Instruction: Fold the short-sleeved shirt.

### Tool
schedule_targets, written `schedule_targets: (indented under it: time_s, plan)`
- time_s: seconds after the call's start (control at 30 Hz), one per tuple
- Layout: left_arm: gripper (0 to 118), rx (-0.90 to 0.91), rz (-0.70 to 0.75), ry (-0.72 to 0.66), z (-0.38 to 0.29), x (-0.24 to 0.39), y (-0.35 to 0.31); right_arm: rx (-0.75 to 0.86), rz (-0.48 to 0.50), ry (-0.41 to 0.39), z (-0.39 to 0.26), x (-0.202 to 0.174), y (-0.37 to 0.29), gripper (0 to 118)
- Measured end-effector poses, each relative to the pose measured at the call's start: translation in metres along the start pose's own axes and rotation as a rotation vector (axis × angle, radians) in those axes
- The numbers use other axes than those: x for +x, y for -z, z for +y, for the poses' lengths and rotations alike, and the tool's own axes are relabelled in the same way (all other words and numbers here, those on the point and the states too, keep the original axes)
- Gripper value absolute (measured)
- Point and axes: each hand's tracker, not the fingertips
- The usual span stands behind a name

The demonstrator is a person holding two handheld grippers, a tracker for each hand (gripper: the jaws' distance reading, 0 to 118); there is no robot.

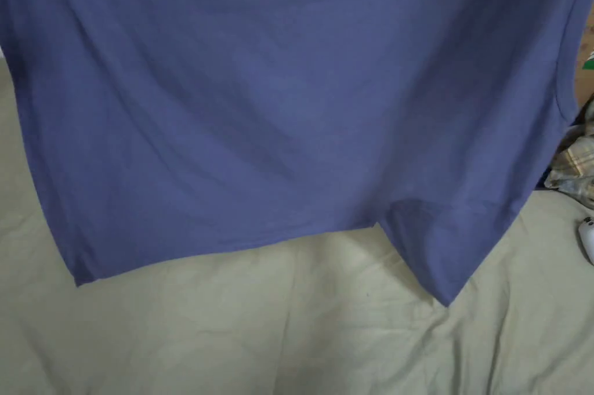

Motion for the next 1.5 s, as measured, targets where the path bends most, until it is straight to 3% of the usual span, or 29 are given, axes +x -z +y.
schedule_targets:
  time_s: [0.27, 0.47, 0.8, 1.1, 1.5]
  plan:
    - [0, -0.012, 0.099, 0.022, 0.032, 0.014, 0.078, -0.015, -0.099, -0.012, 0.030, -0.044, 0.089, 1]
    - [0, 0.036, 0.146, 0.033, 0.054, 0.030, 0.141, 0.038, -0.173, -0.064, 0.058, -0.068, 0.156, 1]
    - [0, 0.130, 0.207, 0.079, 0.054, 0.050, 0.222, 0.167, -0.230, -0.053, 0.057, -0.086, 0.230, 1]
    - [0, 0.088, 0.212, 0.116, 0.002, 0.049, 0.259, 0.152, -0.209, -0.032, -0.006, -0.079, 0.269, 1]
    - [0, -0.171, 0.124, 0.090, -0.156, 0.024, 0.230, -0.183, -0.166, 0.074, -0.181, -0.034, 0.262, 1]
